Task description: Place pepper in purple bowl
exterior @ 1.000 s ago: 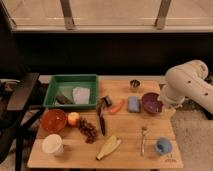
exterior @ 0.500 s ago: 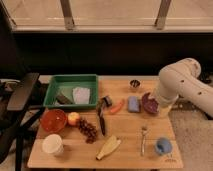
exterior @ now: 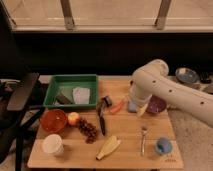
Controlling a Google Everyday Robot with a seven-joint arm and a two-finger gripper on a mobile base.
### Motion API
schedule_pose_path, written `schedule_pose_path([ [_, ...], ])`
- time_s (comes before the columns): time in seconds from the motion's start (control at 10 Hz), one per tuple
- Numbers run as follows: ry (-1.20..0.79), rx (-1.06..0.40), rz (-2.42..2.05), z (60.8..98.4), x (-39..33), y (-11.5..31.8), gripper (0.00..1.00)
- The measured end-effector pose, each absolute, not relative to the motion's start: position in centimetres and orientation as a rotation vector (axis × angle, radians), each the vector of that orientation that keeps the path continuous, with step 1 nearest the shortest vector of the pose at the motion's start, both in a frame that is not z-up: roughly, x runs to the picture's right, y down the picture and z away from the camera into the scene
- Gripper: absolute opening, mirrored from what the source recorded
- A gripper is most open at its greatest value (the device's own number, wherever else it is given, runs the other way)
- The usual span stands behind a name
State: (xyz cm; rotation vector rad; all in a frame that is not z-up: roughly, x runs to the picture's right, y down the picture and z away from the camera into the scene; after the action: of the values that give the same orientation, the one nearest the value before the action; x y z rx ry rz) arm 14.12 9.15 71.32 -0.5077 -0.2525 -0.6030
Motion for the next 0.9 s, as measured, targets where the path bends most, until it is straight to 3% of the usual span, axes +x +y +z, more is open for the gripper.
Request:
schedule_pose_path([
  [0.5, -0.261, -0.509, -0.597, 71.4, 14.3, 9.1, 0.65],
  [0.9, -0.403, -0.528, -0.609, 74.3, 9.7, 9.7, 0.65],
])
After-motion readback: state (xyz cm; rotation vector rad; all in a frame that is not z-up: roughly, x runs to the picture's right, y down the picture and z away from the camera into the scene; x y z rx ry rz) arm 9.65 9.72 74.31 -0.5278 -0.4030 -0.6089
